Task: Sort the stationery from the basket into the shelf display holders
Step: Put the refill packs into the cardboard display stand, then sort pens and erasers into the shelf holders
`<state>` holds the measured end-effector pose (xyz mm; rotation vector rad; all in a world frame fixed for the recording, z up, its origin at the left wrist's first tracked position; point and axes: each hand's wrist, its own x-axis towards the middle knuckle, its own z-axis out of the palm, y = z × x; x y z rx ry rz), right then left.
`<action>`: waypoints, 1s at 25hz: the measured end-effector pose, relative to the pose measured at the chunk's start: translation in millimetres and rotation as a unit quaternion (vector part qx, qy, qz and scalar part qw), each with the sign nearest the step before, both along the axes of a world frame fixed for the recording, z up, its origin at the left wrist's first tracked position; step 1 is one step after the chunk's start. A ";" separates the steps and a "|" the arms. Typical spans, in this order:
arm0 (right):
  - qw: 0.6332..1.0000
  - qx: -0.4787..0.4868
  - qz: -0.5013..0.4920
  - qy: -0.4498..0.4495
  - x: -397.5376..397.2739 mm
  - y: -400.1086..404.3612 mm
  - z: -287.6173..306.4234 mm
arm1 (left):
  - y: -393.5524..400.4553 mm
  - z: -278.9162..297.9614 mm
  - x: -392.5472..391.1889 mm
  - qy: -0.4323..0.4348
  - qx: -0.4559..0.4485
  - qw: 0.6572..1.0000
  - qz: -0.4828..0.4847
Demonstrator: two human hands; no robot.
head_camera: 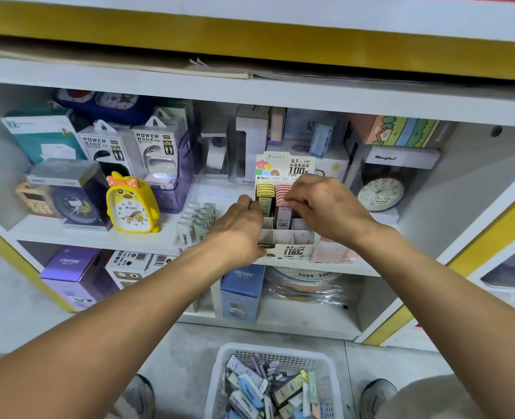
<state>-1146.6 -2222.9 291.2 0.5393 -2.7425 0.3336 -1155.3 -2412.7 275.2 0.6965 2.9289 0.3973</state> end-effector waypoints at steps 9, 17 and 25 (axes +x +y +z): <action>0.988 -0.130 -0.027 -0.081 40.0 -20.9 4.4 | -9.8 -0.3 28.4 0.027 0.077 0.997 0.004; 0.904 0.046 -0.046 -0.422 135.0 -43.9 -160.7 | -7.4 -125.3 95.8 -0.200 -0.195 0.946 -0.165; 0.826 -0.046 -0.187 -0.529 192.4 -32.3 -316.1 | -23.6 -273.1 128.1 -0.231 -0.235 0.931 -0.159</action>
